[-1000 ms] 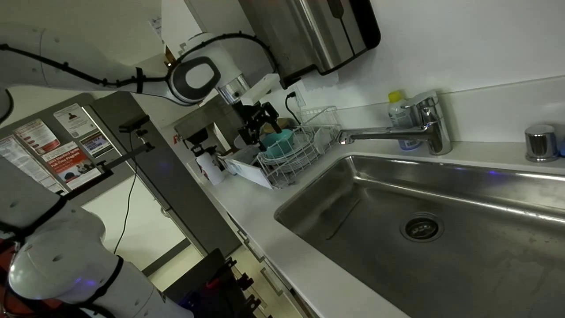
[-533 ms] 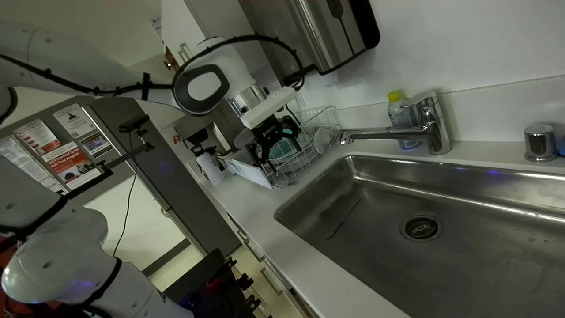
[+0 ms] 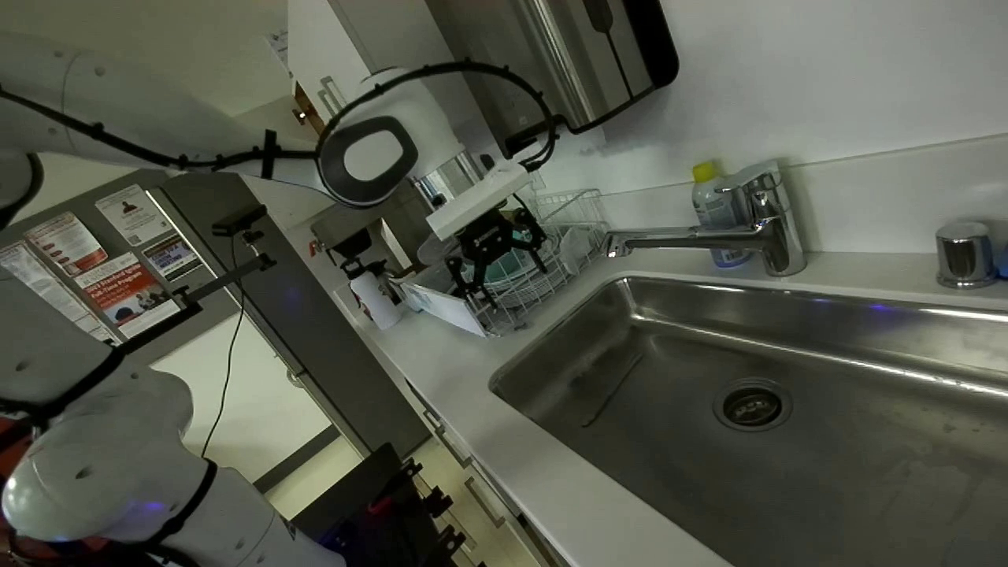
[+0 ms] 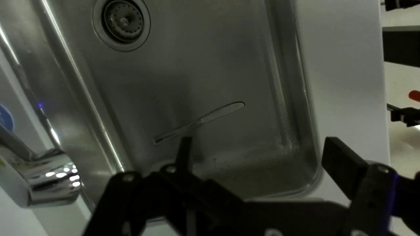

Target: Close the tap, put the bowl to the dish rack, and open the sink plug

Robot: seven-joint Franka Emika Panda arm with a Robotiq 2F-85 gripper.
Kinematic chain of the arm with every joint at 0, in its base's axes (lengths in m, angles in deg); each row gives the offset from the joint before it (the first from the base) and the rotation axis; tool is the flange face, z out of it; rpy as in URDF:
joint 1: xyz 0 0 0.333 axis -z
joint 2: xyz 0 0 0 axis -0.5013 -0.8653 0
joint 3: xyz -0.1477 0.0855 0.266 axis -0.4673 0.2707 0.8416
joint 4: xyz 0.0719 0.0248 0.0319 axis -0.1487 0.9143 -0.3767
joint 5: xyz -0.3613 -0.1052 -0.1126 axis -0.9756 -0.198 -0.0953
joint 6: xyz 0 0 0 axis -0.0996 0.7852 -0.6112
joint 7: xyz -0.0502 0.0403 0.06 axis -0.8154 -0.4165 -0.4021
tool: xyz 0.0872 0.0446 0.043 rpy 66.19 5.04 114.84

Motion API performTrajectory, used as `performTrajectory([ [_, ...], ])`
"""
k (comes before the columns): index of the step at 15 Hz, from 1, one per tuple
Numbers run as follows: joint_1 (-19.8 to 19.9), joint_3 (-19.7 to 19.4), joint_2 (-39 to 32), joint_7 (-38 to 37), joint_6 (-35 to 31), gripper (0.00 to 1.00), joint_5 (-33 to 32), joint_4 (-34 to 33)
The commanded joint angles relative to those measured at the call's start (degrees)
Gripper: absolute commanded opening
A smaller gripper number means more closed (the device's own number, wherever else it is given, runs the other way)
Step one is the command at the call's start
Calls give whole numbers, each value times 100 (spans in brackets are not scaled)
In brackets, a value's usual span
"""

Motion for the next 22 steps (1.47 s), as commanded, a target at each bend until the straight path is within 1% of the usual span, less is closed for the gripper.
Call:
performTrajectory([
  [1, 111, -117, -662, -834, -215, 100, 120, -473],
  [3, 169, -166, -989, -1270, -349, 100, 230, -664],
  [6, 304, -149, -1582, -1859, -744, 100, 525, -965],
  [10, 531, -10, -2374, -2569, -1451, 100, 1034, -1334],
  [14, 911, 235, -3060, -3164, -2231, 100, 1466, -1671],
  [17, 1189, 432, -3500, -3772, -2822, 100, 1555, -1917],
  [18, 1227, 459, -3594, -4037, -3045, 100, 1511, -1960],
  [19, 1298, 511, -3363, -3866, -2773, 100, 1154, -1727],
  [22, 1403, 596, -3480, -3935, -2830, 100, 1015, -1768],
])
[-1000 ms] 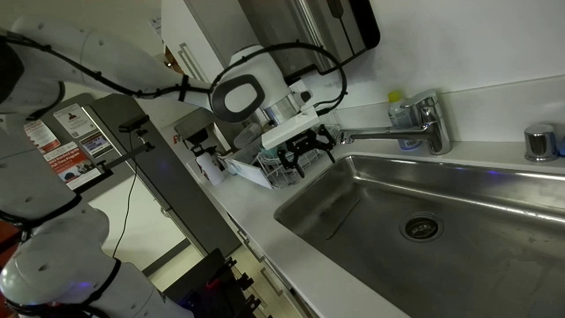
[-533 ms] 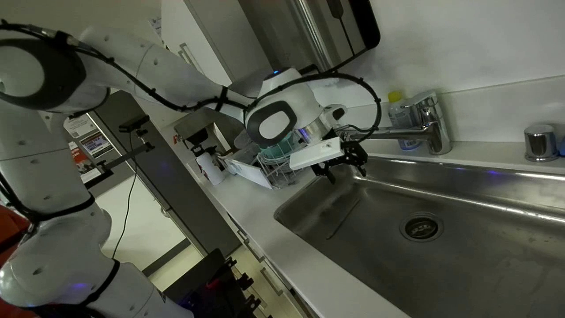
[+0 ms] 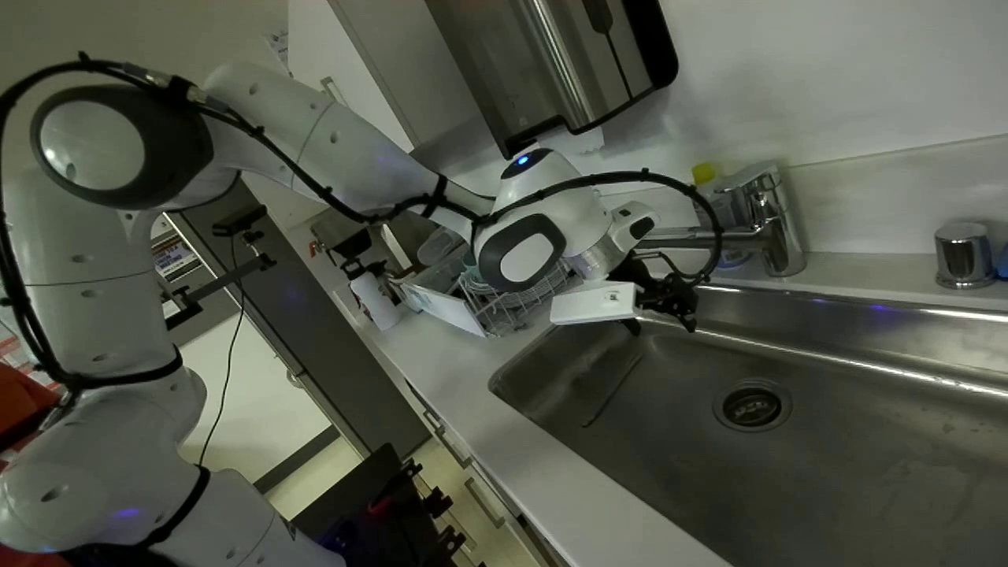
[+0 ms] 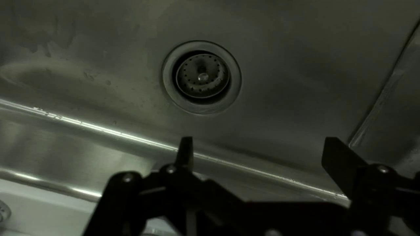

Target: Close the tap, put the bowl to the dish rack, and open the sink plug

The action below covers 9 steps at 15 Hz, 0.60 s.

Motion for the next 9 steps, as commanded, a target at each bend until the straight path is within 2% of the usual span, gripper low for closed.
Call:
performTrajectory([
  [1, 190, 185, 13, -214, -9, 100, -285, 10],
  [4, 189, 191, 14, -212, -9, 100, -288, 9],
  [7, 2, -72, -266, -704, -100, 100, -559, -221],
  [9, 50, -55, -420, -926, -37, 100, -759, -354],
])
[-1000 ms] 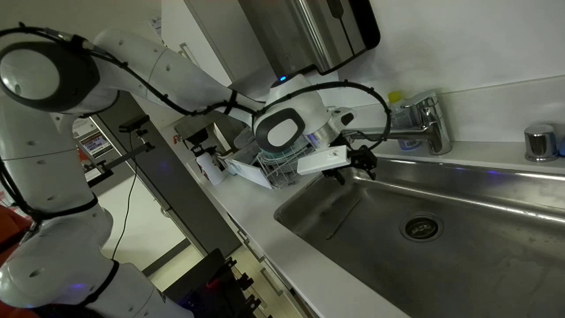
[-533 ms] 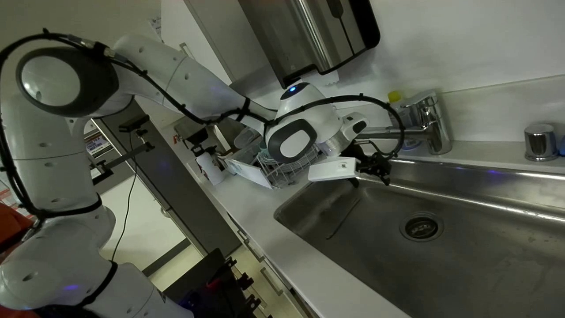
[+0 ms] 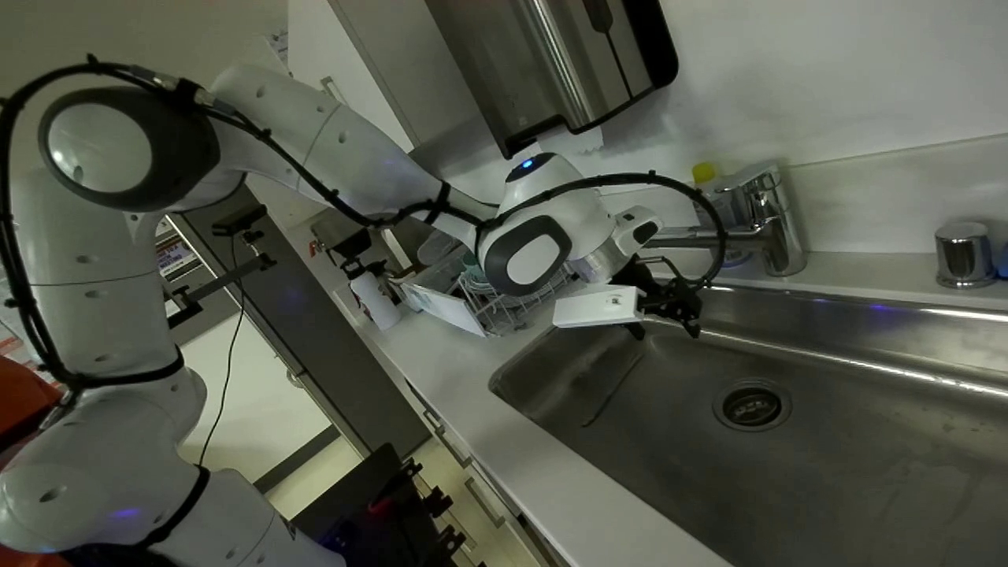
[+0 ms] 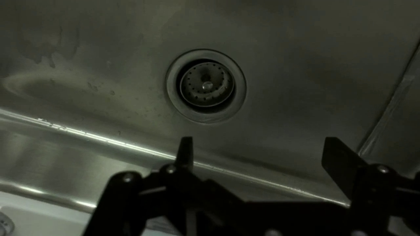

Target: Close the tap, put the bowl to the dish rack, and open the sink plug

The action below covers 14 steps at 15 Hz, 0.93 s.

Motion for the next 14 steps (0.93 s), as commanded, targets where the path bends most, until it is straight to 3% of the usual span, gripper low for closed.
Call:
performTrajectory([
  [1, 21, -32, -374, -509, -14, 100, -404, -345],
  [7, -27, -284, -1041, -1140, -104, 100, -1067, -888],
  [14, -6, -240, -1658, -1185, 41, 100, -1394, -1494],
])
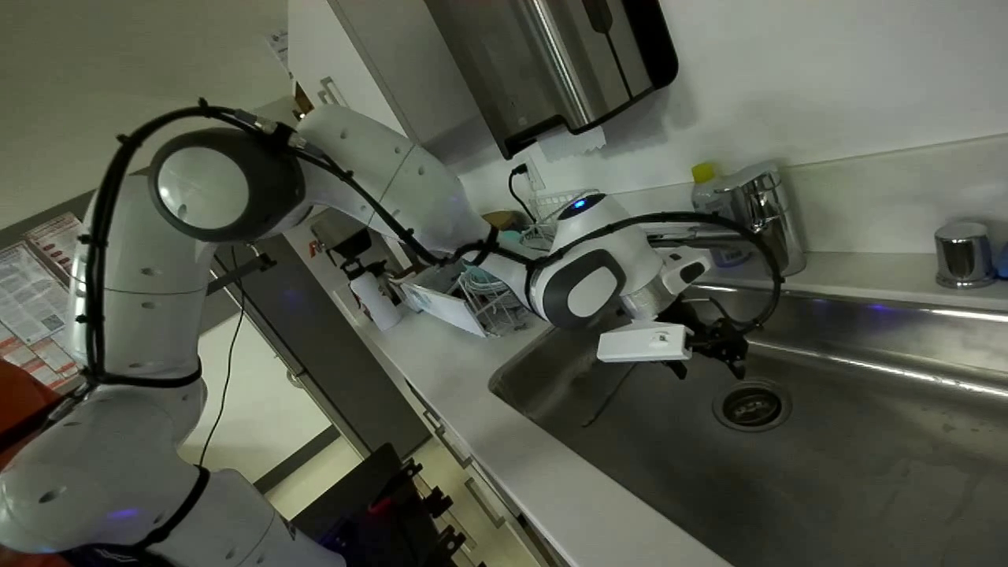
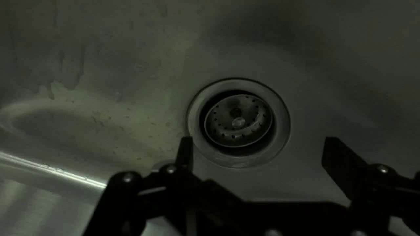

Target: Close the tap, put the bowl to the dish rack, and open the sink plug

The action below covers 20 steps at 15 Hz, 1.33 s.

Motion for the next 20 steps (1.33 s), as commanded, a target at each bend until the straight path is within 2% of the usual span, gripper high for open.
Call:
performTrajectory([
  [1, -58, -40, -330, -222, 73, 97, -316, -421],
  [5, -121, -60, -592, -244, 187, 84, -456, -731],
  [8, -178, -91, -789, -287, 274, 85, -516, -964],
  [9, -182, -86, -852, -284, 303, 81, -522, -1034],
  [12, -212, -94, -1010, -293, 390, 78, -531, -1216],
  [18, -301, -193, -1350, -386, 538, 49, -538, -1611],
  [20, -343, -260, -1463, -493, 625, 51, -551, -1757],
])
